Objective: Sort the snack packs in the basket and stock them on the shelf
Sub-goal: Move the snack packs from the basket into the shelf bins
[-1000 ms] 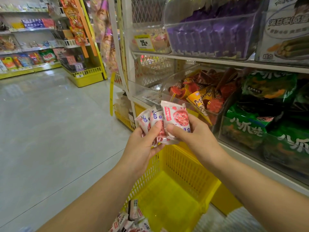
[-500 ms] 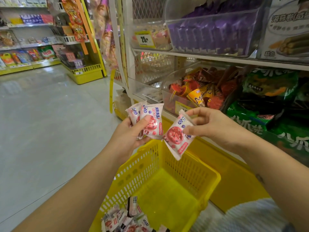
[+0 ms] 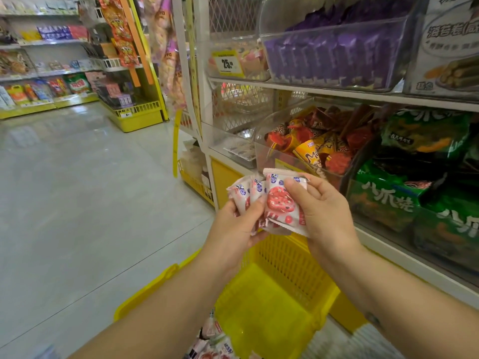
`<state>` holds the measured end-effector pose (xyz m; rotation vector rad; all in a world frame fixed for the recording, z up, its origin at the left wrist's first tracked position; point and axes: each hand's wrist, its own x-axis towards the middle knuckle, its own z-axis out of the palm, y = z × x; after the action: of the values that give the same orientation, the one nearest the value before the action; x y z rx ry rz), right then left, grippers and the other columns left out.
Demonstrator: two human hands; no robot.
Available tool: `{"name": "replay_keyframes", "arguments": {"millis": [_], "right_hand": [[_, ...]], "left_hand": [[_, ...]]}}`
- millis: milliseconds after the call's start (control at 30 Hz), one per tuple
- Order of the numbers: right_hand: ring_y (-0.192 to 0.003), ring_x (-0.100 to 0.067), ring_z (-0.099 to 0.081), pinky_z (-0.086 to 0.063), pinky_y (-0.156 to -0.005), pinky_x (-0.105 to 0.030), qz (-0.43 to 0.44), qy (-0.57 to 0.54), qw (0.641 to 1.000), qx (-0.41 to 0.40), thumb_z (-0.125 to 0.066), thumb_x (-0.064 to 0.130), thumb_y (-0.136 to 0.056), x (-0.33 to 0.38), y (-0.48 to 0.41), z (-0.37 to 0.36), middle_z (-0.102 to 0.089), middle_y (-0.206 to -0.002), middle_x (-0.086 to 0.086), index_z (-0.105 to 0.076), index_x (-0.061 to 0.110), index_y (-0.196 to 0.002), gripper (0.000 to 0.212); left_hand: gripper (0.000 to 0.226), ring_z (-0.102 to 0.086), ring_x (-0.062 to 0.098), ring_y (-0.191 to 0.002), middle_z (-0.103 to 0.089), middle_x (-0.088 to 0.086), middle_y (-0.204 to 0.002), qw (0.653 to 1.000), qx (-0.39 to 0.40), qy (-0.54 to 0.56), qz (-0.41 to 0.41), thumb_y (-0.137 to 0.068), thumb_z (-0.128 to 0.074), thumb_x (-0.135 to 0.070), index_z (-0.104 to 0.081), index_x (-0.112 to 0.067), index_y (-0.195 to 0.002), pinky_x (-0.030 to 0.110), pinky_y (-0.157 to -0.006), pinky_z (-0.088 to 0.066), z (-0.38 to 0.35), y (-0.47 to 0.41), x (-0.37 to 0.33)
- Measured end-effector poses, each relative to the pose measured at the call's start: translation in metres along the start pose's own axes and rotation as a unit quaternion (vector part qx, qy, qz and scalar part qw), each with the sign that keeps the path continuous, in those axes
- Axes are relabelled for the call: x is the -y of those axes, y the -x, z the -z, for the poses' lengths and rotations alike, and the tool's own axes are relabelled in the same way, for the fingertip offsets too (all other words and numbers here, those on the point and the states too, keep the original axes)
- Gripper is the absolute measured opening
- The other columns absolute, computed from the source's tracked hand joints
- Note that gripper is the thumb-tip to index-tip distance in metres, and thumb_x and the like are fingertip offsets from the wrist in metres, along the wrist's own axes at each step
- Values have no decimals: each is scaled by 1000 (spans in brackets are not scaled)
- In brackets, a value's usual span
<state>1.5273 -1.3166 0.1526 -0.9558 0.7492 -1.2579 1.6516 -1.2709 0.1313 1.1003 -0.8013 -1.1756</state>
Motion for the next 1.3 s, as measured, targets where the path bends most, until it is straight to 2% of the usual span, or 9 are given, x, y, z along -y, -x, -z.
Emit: {"name": "replay_keyframes", "arguments": {"millis": [167, 333, 467, 600, 833, 933, 1067, 1167, 1300], "right_hand": [[-90, -27, -72, -58, -77, -43, 19, 90, 996, 2, -54, 21, -96, -5, 5, -6, -74, -97, -10, -64, 12, -106, 17], [-90, -28, -69, -56, -77, -43, -42, 109, 990, 84, -53, 6, -90, 6, 4, -6, -70, -102, -13, -58, 14, -113, 25], [-84, -17, -66, -50, -82, -35, -169, 200, 946, 193, -46, 22, -96, 20, -3, 8, -71, -97, -7, -62, 14, -109, 22], [-82, -19, -67, -51, -76, -29, -220, 194, 906, 306, -55, 32, -84, 33, -10, 21, -72, -97, -11, -64, 6, -109, 37], [-109, -21, -65, -49, -97, -35, -92, 217, 934, 267, -56, 26, -84, 38, -13, 22, -70, -116, -5, -57, 12, -127, 45], [-110, -20, -64, -53, -92, -28, -84, 147, 948, 271, -54, 20, -84, 36, -7, 16, -67, -121, -7, -52, 12, -132, 50], [-117, -33, -58, -45, -98, -45, -134, 103, 945, 280, -52, 26, -84, 27, 0, 11, -61, -129, -14, -48, 18, -136, 52], [-106, -26, -63, -54, -84, -32, -137, 98, 944, 283, -53, 24, -84, 26, 1, 10, -63, -125, -14, -51, 17, -133, 49], [-111, -32, -63, -49, -96, -44, -137, 98, 948, 269, -54, 26, -83, 28, -3, 13, -65, -122, -14, -51, 15, -133, 51]], "left_hand": [[29, -72, 15, -91, -74, 2, -103, 998, -51, -9, -21, -90, -65, -28, -61, -19, -117, 28, -68, -57, -13, -3, 8], [28, -71, 15, -93, -74, 2, -103, 998, -49, -16, -33, -91, -64, -29, -62, -20, -117, 31, -72, -58, -12, -6, 6], [28, -71, 13, -93, -75, -3, -101, 997, -17, -46, -51, -92, -61, -33, -61, -24, -119, 27, -70, -58, -6, -6, 1], [34, -71, 16, -94, -75, -1, -100, 996, 18, -74, -45, -102, -36, -43, -63, -28, -113, 36, -78, -59, 0, -5, -4], [29, -72, 10, -86, -75, -8, -93, 986, 3, -128, -105, -100, -44, -37, -70, -40, -88, 22, -63, -56, 9, -7, -14], [22, -71, 12, -90, -75, -5, -98, 988, 19, -124, -87, -98, -48, -38, -70, -36, -96, 25, -69, -57, 9, -6, -14], [22, -71, 14, -91, -74, -1, -98, 993, 25, -101, -64, -96, -50, -38, -70, -31, -100, 27, -71, -58, 5, -4, -13], [19, -71, 11, -89, -74, -8, -92, 991, 25, -110, -70, -96, -50, -37, -67, -45, -100, 33, -76, -58, 5, -5, -13], [57, -67, 15, -105, -63, -10, -122, 995, 30, -69, -58, -95, -58, -15, -40, -52, -134, 44, -83, -58, 14, -10, -18]]}}
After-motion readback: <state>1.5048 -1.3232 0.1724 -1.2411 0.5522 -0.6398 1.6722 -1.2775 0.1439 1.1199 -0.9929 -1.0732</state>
